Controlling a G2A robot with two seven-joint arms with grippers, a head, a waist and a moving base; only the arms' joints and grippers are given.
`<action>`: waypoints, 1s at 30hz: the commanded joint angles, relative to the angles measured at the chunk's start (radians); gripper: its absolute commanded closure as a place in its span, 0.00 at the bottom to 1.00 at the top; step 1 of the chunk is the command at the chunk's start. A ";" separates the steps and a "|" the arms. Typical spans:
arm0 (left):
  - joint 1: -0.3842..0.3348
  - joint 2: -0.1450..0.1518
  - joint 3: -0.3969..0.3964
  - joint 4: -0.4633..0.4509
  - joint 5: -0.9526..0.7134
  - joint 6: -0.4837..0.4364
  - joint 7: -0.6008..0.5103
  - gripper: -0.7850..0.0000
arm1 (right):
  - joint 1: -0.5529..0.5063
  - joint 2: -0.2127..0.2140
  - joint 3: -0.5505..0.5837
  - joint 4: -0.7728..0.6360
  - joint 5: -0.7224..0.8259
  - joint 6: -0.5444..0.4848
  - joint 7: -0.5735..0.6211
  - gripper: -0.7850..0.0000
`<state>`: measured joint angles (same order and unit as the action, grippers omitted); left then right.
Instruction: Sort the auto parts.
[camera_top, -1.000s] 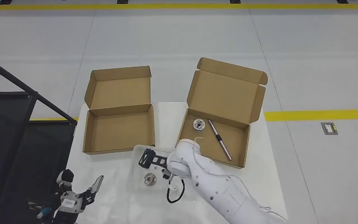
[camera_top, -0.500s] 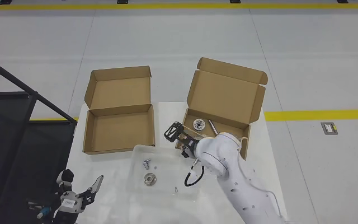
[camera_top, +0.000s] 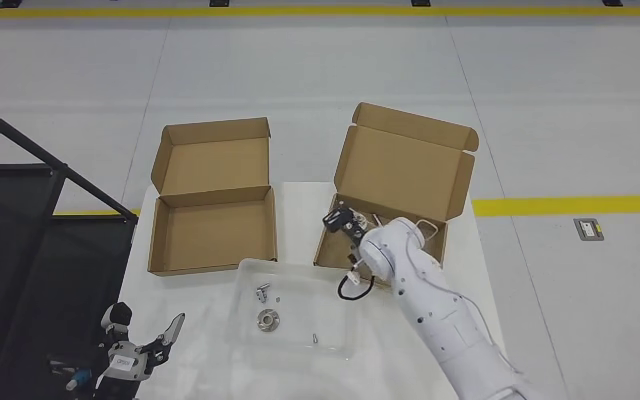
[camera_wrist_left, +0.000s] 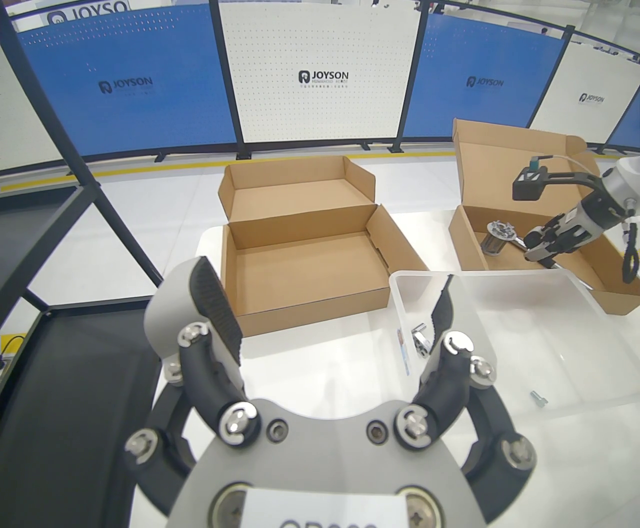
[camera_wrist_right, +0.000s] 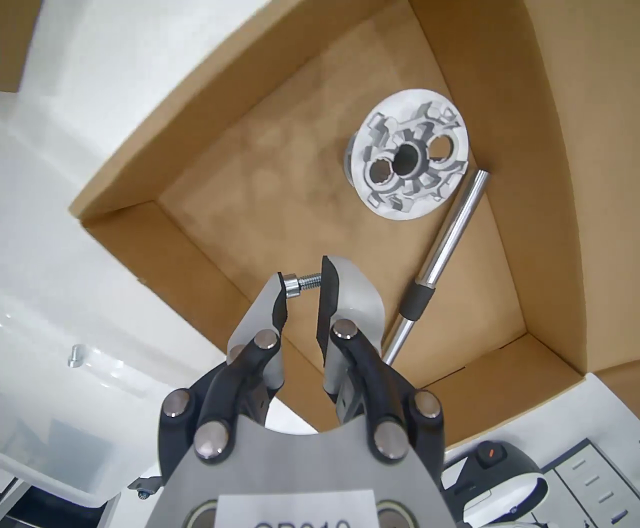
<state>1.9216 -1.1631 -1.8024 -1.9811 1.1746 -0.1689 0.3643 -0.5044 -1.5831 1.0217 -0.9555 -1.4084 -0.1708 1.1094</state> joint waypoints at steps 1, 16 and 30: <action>0.000 0.000 0.000 0.000 0.000 0.000 0.000 0.00 | 0.010 -0.004 -0.005 0.035 0.007 0.014 -0.013 1.00; 0.000 0.000 0.000 0.000 0.000 0.000 0.000 0.00 | 0.087 -0.024 -0.013 0.262 0.059 0.008 -0.114 0.79; 0.000 0.000 0.000 0.000 0.000 0.000 0.000 0.00 | 0.098 -0.024 -0.011 0.282 0.064 -0.008 -0.119 0.73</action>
<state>1.9216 -1.1631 -1.8024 -1.9811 1.1746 -0.1689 0.3643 -0.4060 -1.6080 1.0087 -0.6715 -1.3443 -0.1788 0.9886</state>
